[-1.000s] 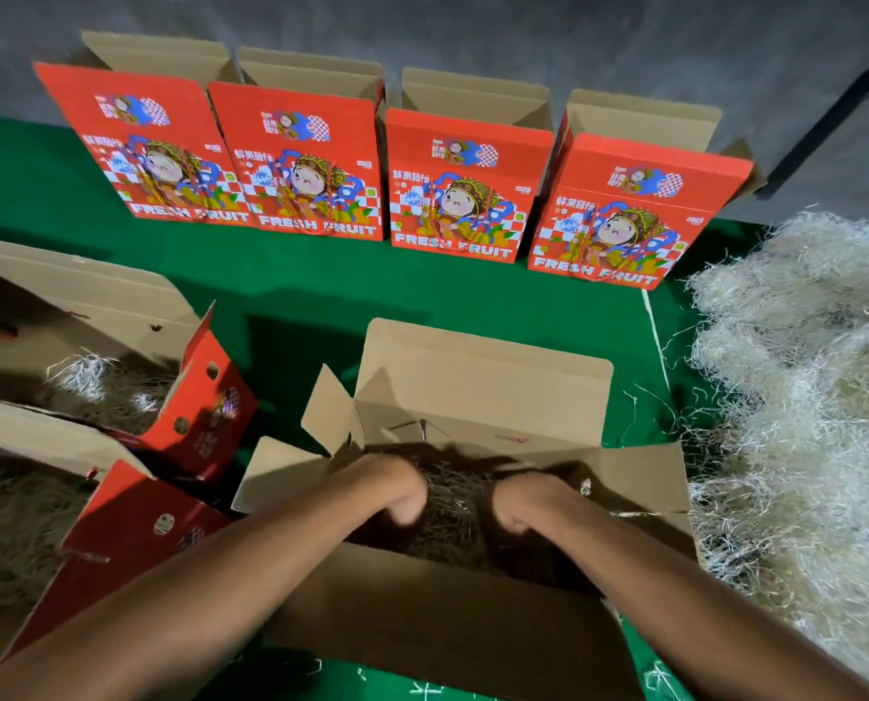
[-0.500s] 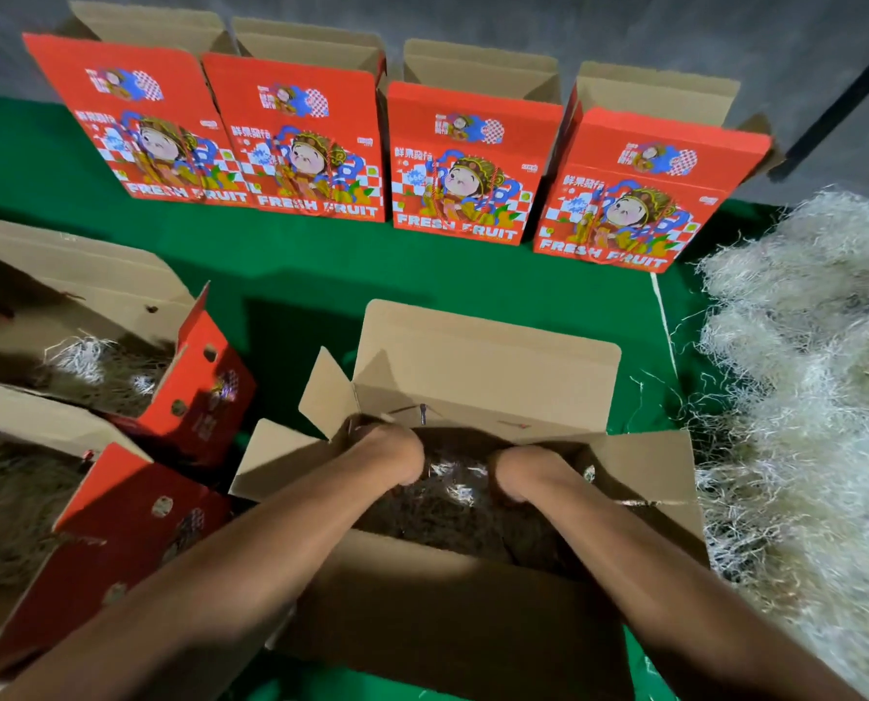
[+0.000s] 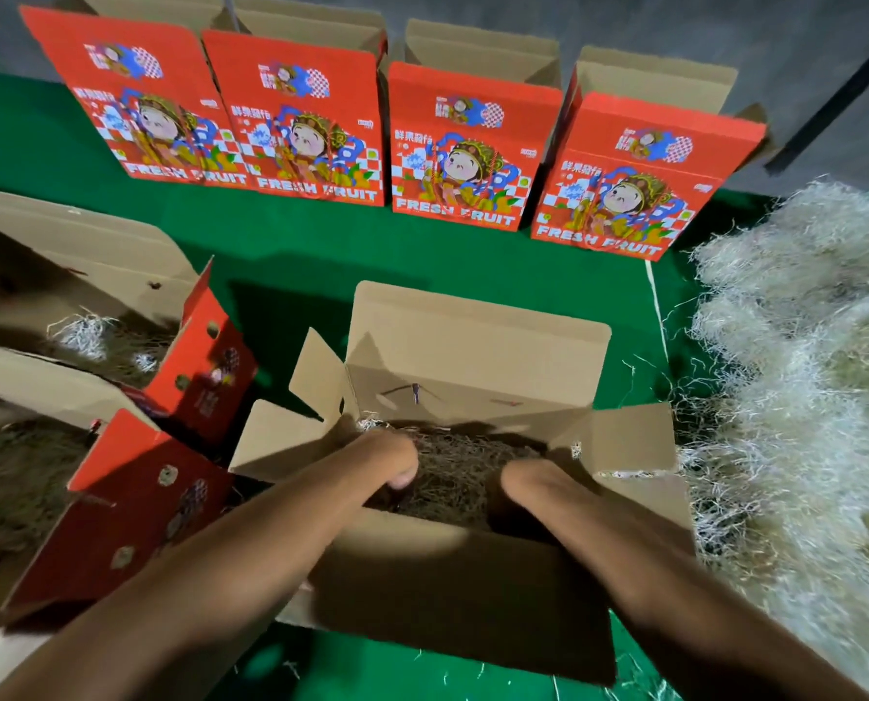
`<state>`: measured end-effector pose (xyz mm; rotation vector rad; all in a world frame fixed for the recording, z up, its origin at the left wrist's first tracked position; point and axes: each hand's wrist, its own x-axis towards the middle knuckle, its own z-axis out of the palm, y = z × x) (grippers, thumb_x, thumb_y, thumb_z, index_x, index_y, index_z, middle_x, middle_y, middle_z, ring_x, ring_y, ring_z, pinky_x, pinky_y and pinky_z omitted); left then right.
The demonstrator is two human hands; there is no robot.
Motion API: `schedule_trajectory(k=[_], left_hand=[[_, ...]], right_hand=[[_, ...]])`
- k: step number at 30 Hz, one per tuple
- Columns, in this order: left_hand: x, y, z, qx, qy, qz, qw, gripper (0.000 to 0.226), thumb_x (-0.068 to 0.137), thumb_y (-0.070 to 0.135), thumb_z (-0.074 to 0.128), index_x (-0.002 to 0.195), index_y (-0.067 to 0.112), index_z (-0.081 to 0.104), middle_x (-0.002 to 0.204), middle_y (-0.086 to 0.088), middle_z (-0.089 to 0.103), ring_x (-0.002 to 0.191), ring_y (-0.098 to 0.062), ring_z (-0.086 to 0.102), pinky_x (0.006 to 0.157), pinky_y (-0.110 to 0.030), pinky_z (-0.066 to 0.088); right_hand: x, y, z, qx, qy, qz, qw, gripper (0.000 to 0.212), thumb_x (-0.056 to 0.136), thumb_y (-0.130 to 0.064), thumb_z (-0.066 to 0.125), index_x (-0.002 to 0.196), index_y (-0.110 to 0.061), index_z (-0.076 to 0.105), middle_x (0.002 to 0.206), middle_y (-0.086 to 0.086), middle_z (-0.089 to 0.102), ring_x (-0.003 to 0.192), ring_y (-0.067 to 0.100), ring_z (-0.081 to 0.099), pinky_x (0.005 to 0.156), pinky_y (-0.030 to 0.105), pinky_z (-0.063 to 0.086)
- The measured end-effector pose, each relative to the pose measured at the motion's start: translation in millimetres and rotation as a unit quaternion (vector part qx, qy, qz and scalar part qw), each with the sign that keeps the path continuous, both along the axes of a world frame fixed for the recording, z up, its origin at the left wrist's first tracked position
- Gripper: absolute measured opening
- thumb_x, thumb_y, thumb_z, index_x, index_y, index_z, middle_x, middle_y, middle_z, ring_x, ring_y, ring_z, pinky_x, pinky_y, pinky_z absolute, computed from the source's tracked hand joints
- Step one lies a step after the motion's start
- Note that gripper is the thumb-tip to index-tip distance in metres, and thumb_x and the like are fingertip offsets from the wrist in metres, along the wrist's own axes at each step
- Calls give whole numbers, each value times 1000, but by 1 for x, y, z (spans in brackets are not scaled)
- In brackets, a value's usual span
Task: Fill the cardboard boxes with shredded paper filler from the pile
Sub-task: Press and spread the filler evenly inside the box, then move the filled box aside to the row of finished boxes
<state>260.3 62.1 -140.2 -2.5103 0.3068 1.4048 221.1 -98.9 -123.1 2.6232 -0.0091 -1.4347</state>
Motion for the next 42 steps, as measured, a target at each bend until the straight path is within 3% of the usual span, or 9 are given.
schedule_trajectory(k=[6,12,18,24,27,30,37,40,42], left_hand=[[-6,2,8,-57,25,-3,998,40,102,11,43,138,-6,48,142,-23,47,122,-36,52,97,-41,45],[-16,5,23,-83,-5,-3,997,43,98,22,48,137,4,53,141,-18,52,122,-33,54,92,-38,44],[-5,22,63,-190,-151,8,970,28,96,26,50,118,13,62,117,-11,66,99,-30,64,77,-33,49],[-29,38,117,-284,-296,-1,912,16,97,43,51,99,32,64,95,10,67,80,-11,64,67,-28,47],[-60,38,134,-349,-206,30,914,49,84,81,43,98,38,62,88,19,62,66,2,55,56,-22,38],[-100,30,139,-338,-79,44,937,90,55,102,46,118,40,59,122,7,61,107,-12,60,85,-39,48],[-150,23,148,-270,-131,-16,954,128,40,92,70,148,46,19,158,3,33,137,-25,43,108,-52,37],[-160,21,153,-248,-166,-60,953,108,59,79,72,147,46,21,149,4,46,127,-24,53,95,-40,46],[-164,21,156,-258,-188,-68,945,70,83,57,67,143,40,36,134,5,56,115,-22,60,78,-29,47]], right_hand=[[9,1,-17,51,4,-34,998,42,95,3,49,137,2,52,136,21,54,118,33,57,91,33,49],[-13,7,-29,127,0,-70,989,51,99,-41,49,145,-18,48,148,8,46,132,31,47,112,41,37],[8,-15,64,250,-118,-125,953,24,96,-35,51,109,-20,65,92,-1,68,80,16,63,65,27,45],[-19,-40,132,246,-327,-144,901,14,92,-38,63,90,-28,72,93,-10,72,90,12,67,90,35,52],[-46,-55,144,125,-451,-105,878,27,92,-42,63,112,-25,68,109,-2,64,106,18,59,101,41,48],[-73,-67,140,72,-449,-124,882,53,95,-35,56,143,-15,43,139,8,44,132,26,39,111,45,38],[-105,-59,124,229,-454,-313,802,92,84,-12,73,152,-2,11,144,25,35,120,39,50,101,49,49],[-106,-61,119,252,-478,-363,759,93,86,-10,71,154,-2,8,126,23,55,96,36,65,82,47,59],[-103,-62,115,249,-461,-354,775,57,90,-18,69,137,-2,41,97,12,68,79,27,69,71,42,62]])
